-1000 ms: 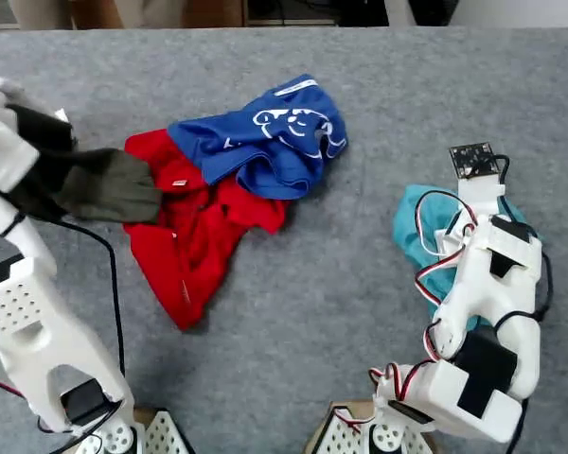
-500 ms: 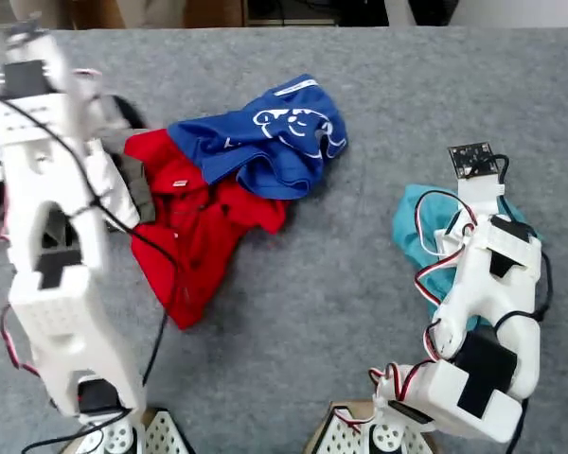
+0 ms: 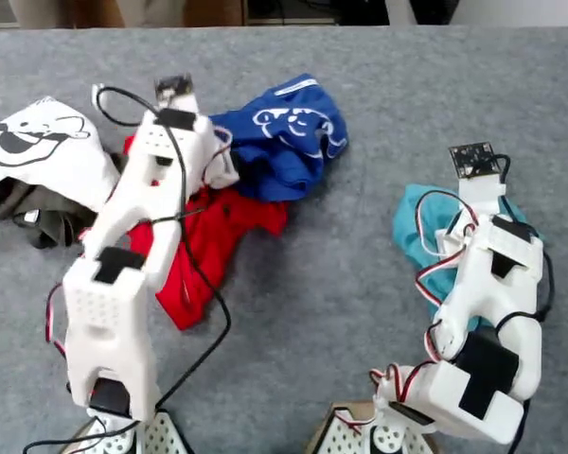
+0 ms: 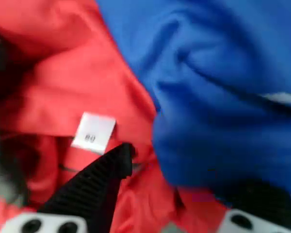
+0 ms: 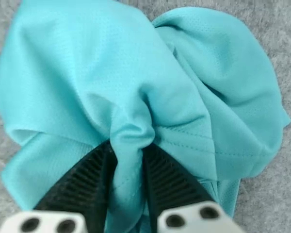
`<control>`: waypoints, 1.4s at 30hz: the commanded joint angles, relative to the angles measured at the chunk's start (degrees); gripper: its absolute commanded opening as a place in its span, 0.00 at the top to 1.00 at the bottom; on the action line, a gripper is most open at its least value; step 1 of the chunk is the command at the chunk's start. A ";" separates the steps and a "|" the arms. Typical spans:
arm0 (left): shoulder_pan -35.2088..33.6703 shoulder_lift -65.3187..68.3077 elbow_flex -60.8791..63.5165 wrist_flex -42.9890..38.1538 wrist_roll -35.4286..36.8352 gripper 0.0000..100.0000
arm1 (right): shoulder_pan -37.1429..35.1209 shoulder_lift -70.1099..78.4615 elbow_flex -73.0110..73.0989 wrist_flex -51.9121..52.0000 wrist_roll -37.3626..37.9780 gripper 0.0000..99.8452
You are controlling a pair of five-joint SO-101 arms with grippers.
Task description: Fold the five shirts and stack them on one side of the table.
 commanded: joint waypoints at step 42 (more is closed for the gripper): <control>-46.95 -10.33 -77.45 20.13 -11.69 0.98 | -1.89 0.13 1.01 -0.35 -0.62 1.00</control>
